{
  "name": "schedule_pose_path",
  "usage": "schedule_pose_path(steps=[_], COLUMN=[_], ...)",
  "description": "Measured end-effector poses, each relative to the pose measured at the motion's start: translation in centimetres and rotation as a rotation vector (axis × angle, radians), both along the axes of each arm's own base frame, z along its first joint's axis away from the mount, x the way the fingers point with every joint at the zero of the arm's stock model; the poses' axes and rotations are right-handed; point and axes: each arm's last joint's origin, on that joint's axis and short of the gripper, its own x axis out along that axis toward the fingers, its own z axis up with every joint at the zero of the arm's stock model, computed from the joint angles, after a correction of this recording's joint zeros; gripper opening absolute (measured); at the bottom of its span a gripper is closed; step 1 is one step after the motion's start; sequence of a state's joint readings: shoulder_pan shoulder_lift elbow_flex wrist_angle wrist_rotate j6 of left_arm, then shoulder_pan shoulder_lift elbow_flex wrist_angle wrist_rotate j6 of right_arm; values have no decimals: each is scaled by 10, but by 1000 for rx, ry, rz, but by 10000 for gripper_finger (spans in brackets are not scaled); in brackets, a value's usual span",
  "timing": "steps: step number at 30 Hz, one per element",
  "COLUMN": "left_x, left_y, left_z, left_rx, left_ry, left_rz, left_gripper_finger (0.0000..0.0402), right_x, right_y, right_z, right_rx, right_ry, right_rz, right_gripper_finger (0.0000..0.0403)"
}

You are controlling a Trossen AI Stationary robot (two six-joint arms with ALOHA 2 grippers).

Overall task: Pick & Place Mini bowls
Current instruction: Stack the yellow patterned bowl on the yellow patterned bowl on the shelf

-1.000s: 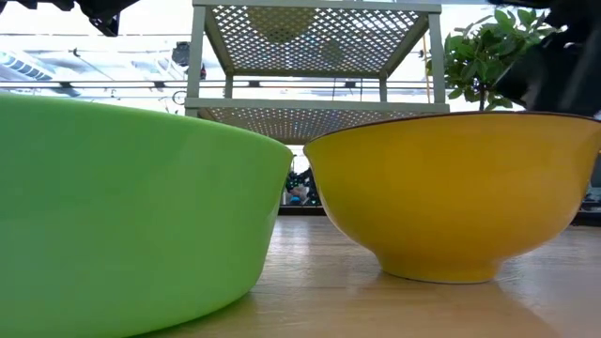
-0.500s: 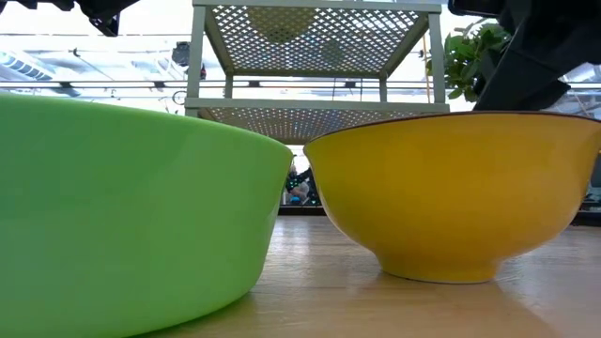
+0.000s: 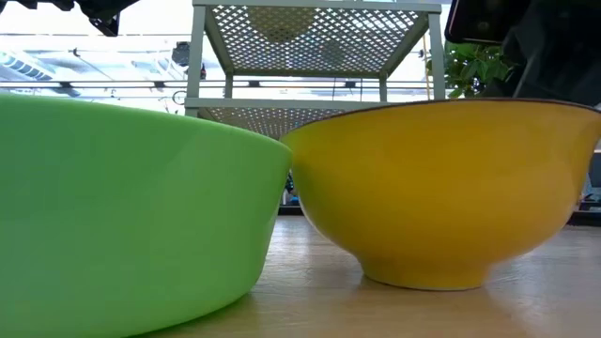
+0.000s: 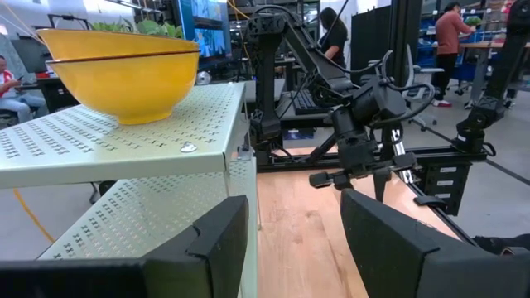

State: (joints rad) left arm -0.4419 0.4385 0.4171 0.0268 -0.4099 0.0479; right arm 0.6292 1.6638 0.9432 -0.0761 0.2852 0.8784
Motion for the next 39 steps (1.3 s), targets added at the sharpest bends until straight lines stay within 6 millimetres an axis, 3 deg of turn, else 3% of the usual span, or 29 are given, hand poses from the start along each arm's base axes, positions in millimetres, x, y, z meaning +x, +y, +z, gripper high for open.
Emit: schedule_pose_path(steps=[25,35,39], left_x=[0,0,0], left_y=[0,0,0], left_z=[0,0,0], left_rx=[0,0,0], left_ry=[0,0,0], left_rz=[0,0,0], left_gripper_finger=[198,198,198], right_x=[7,16,14], right_y=[-10,-4,-5], right_z=[0,18,20], right_rx=[69,62,14], right_ry=[25,-20,50], right_rz=[-82,-5,-11], right_gripper_finger=[106,80,76])
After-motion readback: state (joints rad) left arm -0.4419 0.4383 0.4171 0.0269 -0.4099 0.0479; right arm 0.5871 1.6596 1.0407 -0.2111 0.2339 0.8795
